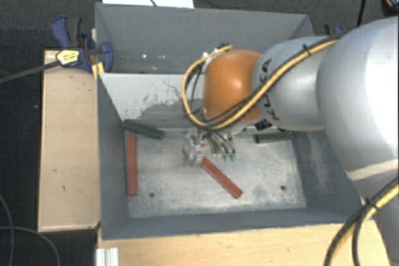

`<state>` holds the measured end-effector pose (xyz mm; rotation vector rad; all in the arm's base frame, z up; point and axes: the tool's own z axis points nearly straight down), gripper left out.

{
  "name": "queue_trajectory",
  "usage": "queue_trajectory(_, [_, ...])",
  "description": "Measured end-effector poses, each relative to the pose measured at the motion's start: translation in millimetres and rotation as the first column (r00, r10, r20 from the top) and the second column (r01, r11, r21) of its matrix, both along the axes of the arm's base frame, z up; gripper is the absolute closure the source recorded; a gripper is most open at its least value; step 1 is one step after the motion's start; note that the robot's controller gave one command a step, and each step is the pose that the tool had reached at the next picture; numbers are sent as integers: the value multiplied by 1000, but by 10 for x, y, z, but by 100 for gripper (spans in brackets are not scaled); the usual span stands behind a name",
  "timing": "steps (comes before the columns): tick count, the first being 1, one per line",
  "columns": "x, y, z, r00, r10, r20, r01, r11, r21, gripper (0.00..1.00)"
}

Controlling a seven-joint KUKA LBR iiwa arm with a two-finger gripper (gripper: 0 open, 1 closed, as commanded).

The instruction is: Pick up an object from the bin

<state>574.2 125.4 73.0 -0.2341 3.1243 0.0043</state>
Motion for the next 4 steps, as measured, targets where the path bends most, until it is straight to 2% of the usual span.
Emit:
queue_trajectory(1, [-19,-6,-22,1000,-3,-5,3,1000,-2,0])
queue_trajectory(2, [79,-707,-20,996,90,-6,-90,996,-5,0])
queue_trajectory(3, [-105,-1338,431,950,313,-4,-313,950,-6,0])
queue_trajectory(4, [-176,-987,-29,1000,-5,-10,5,1000,-1,0])
